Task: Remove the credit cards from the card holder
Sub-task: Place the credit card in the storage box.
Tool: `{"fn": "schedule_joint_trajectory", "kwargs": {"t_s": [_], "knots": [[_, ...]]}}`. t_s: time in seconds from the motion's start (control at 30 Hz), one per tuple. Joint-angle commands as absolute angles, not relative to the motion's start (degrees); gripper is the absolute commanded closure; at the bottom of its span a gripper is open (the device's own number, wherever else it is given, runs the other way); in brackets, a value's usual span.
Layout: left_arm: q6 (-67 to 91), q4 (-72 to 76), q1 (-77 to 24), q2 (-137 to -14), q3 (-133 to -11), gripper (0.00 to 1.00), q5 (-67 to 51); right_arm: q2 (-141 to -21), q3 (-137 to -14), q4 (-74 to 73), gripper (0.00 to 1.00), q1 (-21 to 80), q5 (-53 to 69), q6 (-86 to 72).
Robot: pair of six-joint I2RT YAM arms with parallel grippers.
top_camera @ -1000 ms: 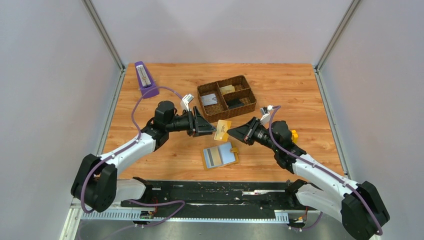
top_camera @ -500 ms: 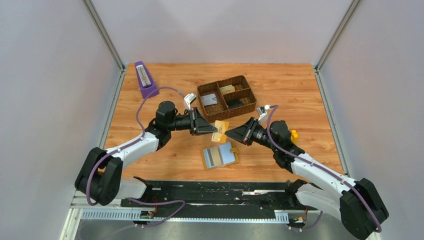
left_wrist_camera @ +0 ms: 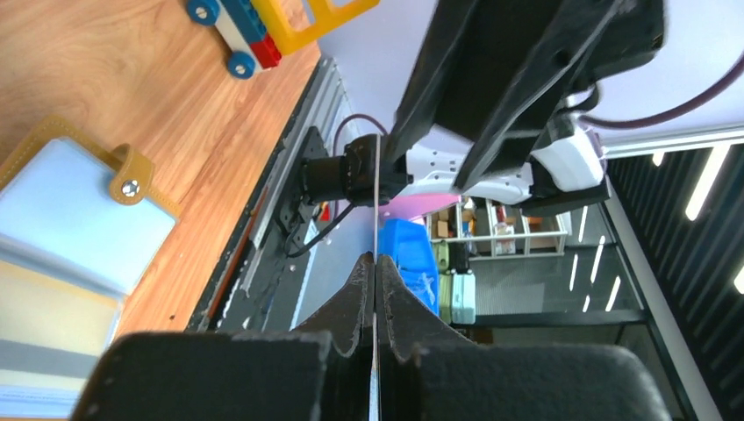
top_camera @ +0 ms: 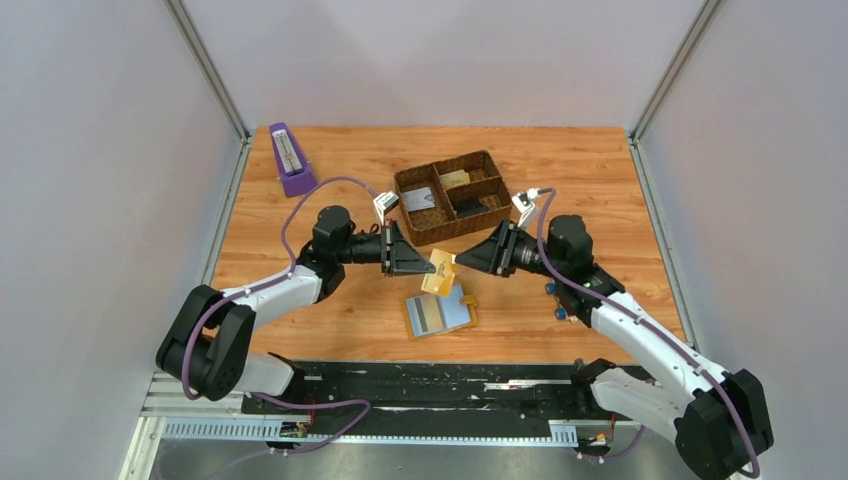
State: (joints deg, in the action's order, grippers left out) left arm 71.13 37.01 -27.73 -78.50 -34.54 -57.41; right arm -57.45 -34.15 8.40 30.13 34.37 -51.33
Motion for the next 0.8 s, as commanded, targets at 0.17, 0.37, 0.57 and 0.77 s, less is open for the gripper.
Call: {"fn": "schedule_joint_trajectory", "kwargs": {"t_s": [0.17,0.37,0.57,0.77], "knots": [[58.5,24.5,-28.0,-76.7,-36.3,1.00,-64.8,-60.2,-47.5,-11.9,0.58,24.4,48.4,-30.5],[56.4,22.7,-28.0,-75.8,-36.7,1.00,-66.7,-68.0,-52.3,-13.2,0.56,24.4,55.6,-27.8],[54.2,20.1,-28.0,-76.0,-37.8,1.00,-68.3,-72.6,-52.8,-14.4,0.56,25.3,59.5,-24.3],[53.0,19.0,-28.0,-76.2,-38.5,1.00,-68.5,-74.9,-52.1,-14.4,0.56,27.1,61.0,-23.4]]}}
